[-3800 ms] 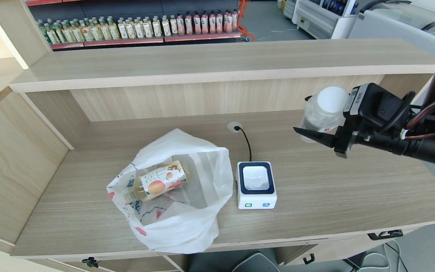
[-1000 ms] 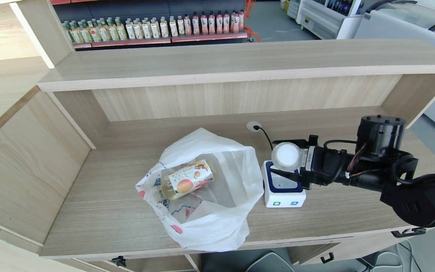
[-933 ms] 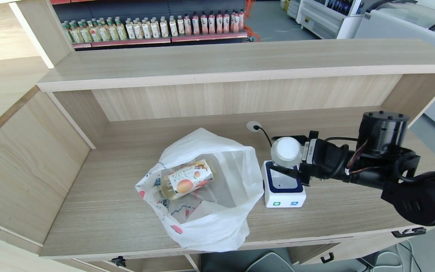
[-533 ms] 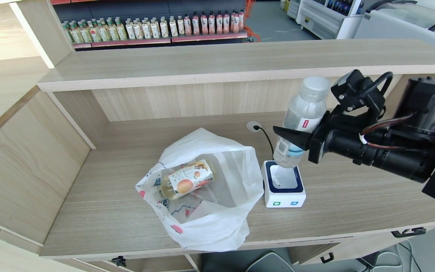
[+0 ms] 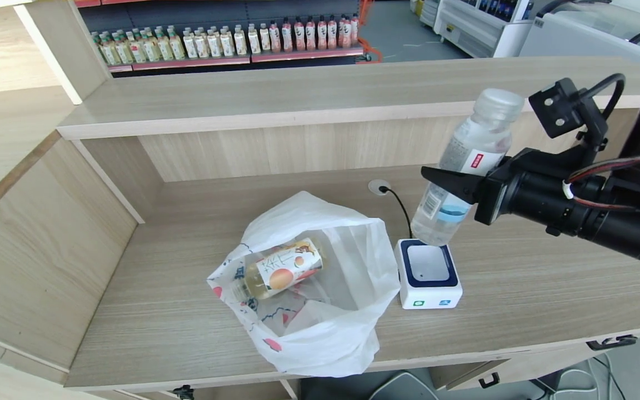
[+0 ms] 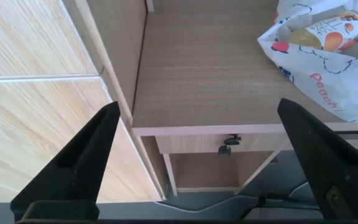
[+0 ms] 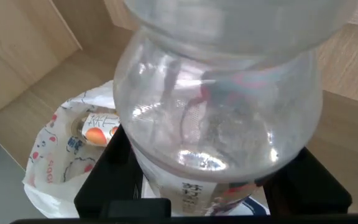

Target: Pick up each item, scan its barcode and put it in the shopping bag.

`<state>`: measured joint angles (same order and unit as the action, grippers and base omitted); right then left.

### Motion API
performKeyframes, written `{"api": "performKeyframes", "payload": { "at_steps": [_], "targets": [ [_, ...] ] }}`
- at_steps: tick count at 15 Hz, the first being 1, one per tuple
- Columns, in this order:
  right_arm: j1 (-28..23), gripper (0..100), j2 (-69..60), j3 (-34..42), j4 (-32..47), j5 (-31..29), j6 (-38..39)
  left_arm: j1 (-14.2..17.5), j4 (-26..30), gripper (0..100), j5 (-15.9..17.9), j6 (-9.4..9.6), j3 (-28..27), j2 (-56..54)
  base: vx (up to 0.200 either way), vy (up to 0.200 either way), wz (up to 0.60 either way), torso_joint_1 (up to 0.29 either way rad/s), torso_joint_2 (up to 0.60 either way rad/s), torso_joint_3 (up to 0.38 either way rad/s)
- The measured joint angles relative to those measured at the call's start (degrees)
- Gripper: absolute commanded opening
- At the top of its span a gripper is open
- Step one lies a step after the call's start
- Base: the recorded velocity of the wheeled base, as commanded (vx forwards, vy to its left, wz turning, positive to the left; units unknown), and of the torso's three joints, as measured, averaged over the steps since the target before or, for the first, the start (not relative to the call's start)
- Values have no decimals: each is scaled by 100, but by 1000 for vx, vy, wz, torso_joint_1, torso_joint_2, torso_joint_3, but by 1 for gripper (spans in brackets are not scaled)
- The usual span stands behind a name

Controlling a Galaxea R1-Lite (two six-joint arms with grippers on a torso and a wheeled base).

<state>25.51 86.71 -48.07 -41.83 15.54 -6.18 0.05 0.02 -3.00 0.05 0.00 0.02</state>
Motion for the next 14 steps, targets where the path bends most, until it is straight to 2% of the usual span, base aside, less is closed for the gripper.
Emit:
{"api": "performKeyframes", "payload": {
  "at_steps": [4, 10, 14],
  "targets": [
    [44, 0, -16, 20, 67, 7, 490, 2, 0, 100, 0, 11, 0, 0, 0, 0, 0, 0, 0, 0],
    [491, 0, 44, 358, -49, 62, 1122, 9, -2, 100, -1, 16, 0, 0, 0, 0, 0, 0, 0, 0],
    [802, 0, 312, 841, -1095, 301, 863, 5, -2, 100, 2, 11, 0, 0, 0, 0, 0, 0, 0, 0]
  ]
}}
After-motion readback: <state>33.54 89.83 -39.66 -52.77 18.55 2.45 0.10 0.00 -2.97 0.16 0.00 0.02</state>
